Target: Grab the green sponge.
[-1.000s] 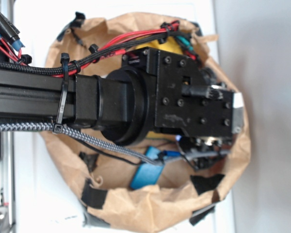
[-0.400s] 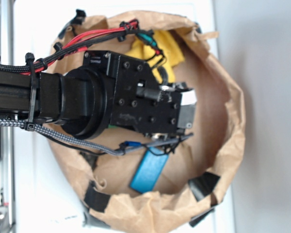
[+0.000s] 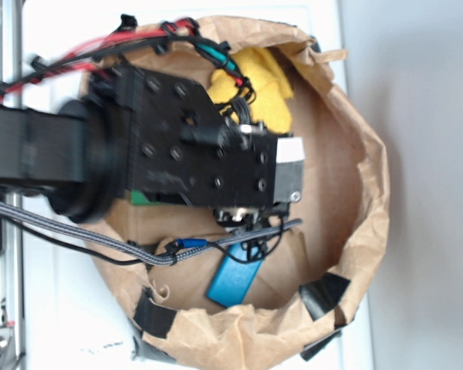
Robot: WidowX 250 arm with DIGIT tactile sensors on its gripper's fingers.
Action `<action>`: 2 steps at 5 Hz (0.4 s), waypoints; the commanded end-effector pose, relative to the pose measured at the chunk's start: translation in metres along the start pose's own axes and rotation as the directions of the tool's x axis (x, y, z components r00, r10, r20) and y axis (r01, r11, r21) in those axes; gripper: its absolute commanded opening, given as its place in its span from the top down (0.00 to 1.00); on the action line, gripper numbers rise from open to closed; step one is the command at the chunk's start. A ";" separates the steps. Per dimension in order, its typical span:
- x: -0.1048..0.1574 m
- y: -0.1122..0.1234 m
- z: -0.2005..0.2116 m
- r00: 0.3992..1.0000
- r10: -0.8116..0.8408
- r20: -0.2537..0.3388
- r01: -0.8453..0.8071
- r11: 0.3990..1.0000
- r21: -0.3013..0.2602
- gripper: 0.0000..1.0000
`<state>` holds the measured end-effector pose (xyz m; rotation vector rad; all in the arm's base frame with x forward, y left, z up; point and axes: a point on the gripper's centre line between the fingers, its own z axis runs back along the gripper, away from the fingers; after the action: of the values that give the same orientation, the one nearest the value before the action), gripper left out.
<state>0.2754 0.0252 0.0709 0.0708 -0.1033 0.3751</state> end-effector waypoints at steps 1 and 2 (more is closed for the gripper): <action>0.017 0.023 0.072 0.990 0.053 0.133 -0.053 0.999 0.000 1.00; 0.011 0.027 0.098 0.993 0.013 0.121 -0.008 0.999 -0.040 1.00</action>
<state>0.2617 0.0353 0.1513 0.0591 -0.1522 0.3714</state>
